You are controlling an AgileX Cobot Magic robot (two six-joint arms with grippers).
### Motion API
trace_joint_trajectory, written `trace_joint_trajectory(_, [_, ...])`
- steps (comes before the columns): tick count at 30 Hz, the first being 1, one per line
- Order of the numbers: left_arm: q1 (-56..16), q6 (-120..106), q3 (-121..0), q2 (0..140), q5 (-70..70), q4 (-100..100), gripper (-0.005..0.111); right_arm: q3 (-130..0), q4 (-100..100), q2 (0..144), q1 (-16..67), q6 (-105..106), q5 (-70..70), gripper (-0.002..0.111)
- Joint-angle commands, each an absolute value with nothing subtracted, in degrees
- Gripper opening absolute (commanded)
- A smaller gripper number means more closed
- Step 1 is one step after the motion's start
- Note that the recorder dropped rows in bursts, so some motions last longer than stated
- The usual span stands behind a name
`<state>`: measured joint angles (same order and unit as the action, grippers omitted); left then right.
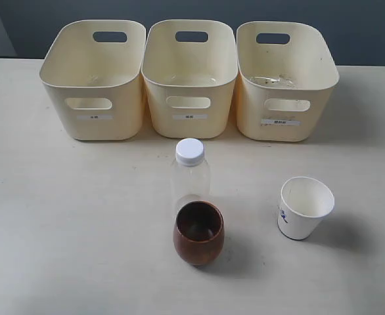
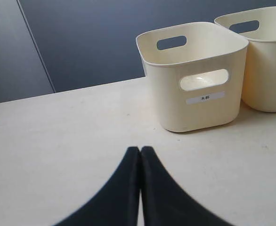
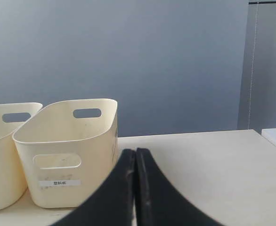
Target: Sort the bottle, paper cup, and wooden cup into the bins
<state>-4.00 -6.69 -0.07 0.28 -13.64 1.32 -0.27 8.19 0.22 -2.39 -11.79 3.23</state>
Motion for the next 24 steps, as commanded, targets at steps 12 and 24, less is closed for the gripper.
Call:
trace_joint_trajectory(12, [-4.2, -6.6, 0.0, 0.0, -13.7, 1.1, 0.000, 0.0, 7.9, 0.0, -2.2, -11.6, 2.8, -0.001])
trace_joint_trajectory(24, [-4.2, -6.6, 0.0, 0.0, -13.7, 1.1, 0.000, 0.0, 0.3, 0.0, -2.2, -13.7, -0.6, -0.001])
